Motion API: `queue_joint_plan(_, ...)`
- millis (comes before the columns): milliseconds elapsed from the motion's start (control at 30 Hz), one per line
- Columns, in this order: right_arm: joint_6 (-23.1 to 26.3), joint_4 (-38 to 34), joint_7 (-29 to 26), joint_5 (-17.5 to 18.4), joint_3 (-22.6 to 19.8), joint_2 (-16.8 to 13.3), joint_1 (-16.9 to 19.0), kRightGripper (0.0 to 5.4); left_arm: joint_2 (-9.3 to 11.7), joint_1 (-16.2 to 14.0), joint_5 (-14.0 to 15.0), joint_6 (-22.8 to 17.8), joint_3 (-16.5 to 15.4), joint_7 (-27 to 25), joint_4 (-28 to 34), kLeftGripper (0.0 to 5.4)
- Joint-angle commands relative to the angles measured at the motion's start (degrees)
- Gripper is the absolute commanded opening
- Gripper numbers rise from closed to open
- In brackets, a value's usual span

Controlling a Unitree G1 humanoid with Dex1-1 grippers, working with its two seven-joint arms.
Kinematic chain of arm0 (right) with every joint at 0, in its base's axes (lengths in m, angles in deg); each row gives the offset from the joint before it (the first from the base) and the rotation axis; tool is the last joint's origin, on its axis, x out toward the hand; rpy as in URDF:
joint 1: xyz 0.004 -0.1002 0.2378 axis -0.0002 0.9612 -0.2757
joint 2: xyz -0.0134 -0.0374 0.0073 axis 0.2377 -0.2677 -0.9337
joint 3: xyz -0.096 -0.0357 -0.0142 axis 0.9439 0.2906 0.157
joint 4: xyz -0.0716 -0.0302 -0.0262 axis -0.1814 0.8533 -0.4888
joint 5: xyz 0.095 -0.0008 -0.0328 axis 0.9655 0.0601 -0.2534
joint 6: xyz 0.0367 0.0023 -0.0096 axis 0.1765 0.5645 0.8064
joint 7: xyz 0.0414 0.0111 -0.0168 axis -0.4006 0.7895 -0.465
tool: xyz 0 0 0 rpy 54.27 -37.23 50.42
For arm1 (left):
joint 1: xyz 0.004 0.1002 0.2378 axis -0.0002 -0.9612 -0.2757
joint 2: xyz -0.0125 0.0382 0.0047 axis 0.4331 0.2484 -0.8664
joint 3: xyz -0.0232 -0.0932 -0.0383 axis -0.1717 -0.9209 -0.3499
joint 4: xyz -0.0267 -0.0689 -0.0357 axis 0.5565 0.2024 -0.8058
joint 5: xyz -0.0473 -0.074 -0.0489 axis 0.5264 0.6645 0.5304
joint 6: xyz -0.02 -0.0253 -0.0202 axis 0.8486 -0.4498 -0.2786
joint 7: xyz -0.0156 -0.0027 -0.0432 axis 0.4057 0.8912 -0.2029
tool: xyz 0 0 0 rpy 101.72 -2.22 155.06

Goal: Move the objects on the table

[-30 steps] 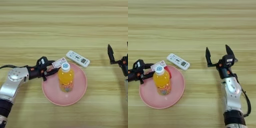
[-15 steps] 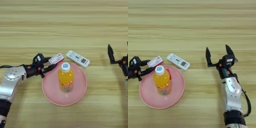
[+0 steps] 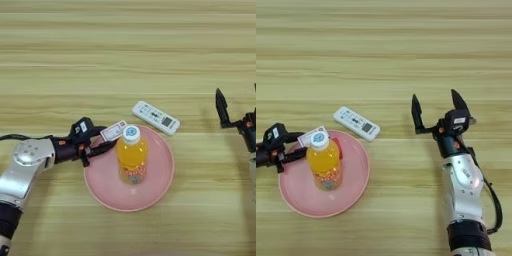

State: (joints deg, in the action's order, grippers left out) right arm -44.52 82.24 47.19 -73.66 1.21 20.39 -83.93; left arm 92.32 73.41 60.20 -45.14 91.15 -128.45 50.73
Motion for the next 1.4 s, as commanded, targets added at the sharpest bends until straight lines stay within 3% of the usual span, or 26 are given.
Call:
queue_joint_plan(33, 0.9, -0.5, 0.1, 0.3, -0.2, -0.4, -0.2, 5.40, 1.1, -0.7, -1.8, 0.1, 1.6, -1.2, -0.4, 2.03)
queue_joint_plan(233, 1.0, -0.8, 0.2, 0.2, -0.1, -0.3, -0.1, 5.40, 1.8, -1.7, -1.5, 0.7, 1.9, -1.9, 0.6, 2.03)
queue_joint_plan(333, 1.0, -0.8, 0.2, 0.2, -0.1, -0.3, -0.1, 5.40, 1.7, -1.8, -1.5, 0.6, 1.6, -1.5, 0.8, 2.52)
queue_joint_plan(800, 0.9, -0.3, 0.1, 0.1, -0.1, -0.4, -0.3, 5.40, 1.4, -1.3, -1.1, 1.0, 0.5, -0.5, 1.0, 3.79)
queue_joint_plan(1267, 0.7, 0.2, 0.0, 0.1, -0.1, -0.4, -0.6, 5.40, 2.0, -1.7, 1.6, 1.6, -3.3, -0.8, 4.2, 5.21)
queue_joint_plan(1400, 0.7, 0.3, -0.1, 0.1, -0.1, -0.5, -0.6, 5.40, 2.5, -2.0, 3.6, 1.6, -5.1, -0.9, 6.6, 5.37)
